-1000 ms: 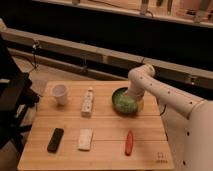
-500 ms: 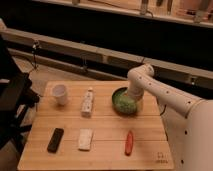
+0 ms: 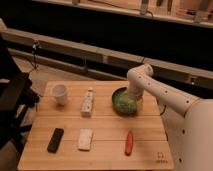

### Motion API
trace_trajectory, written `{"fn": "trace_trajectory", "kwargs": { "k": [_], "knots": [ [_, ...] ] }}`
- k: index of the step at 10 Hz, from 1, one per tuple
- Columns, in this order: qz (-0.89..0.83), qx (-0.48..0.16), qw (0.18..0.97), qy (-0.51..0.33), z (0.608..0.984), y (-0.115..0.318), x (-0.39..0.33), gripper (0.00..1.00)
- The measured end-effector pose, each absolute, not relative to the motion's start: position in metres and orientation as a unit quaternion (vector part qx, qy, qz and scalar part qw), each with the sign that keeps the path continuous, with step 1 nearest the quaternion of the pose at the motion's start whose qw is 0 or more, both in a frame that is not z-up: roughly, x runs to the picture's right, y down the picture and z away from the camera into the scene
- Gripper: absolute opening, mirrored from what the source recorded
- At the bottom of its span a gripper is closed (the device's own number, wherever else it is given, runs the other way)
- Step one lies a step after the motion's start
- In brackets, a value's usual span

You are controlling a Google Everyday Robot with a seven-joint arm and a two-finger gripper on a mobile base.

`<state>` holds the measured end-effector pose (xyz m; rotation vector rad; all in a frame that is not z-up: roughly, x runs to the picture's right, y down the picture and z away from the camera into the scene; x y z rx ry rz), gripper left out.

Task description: Pick up the ceramic bowl

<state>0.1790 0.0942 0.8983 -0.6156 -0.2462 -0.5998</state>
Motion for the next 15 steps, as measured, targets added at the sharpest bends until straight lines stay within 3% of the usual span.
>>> {"fn": "trace_trajectory", "kwargs": {
  "k": [15],
  "knots": [
    [-0.289,-0.309,0.897,-0.128,0.9088,0.0968,0.1748,0.80]
  ]
}}
